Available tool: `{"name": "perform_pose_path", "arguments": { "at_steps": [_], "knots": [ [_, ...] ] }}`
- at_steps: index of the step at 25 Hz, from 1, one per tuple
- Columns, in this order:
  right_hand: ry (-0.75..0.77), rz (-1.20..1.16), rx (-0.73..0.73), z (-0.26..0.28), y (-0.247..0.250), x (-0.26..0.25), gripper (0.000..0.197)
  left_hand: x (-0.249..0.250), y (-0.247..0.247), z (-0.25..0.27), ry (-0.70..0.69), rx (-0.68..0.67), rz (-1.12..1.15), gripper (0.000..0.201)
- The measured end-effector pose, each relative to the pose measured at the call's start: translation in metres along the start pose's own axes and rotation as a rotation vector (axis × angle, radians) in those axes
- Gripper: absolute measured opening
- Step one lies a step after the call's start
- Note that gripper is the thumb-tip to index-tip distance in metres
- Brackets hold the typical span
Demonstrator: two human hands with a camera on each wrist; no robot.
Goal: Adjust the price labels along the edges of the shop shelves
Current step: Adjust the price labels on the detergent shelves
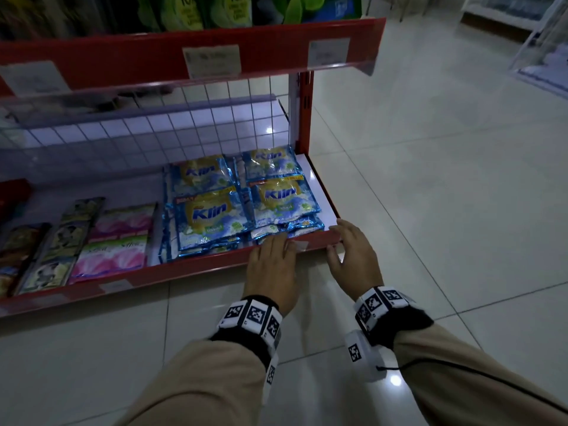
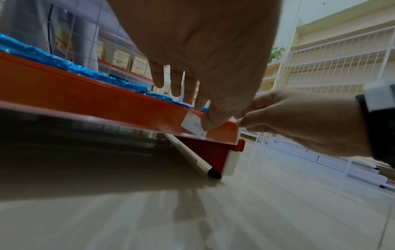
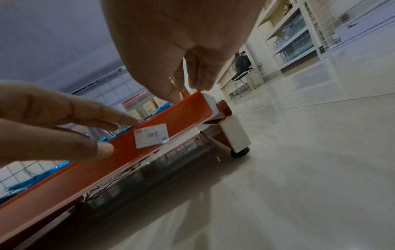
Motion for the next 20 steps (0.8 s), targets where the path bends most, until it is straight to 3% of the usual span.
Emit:
{"name": "perform_pose_path", "arguments": {
  "at_steps": [8, 12, 20],
  "knots": [
    [0.025, -0.085, 0.043, 0.015, -0.002, 0.002, 0.041, -0.005, -0.015, 0.007, 0.029, -0.014, 0.023, 0.067],
    [-0.091, -0.138, 0.046, 0.014, -0.007, 0.004, 0.054, -0.005, -0.02, 0.009, 0.04, -0.031, 0.017, 0.072],
    [-0.114, -0.26, 0.111, 0.019, -0.01, -0.002, 0.046, -0.007, -0.024, 0.01, 0.041, -0.018, 0.004, 0.076]
  ]
}}
Point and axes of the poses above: each hand's wrist, its own z-axis away from the middle knuckle, its own y-axis out of the back of the hand, x = y × z, the point moved 4 cm from there along -z, towards the middle knuckle, and after that the axes turned 2 degrees about x, right-handed, at the moved point
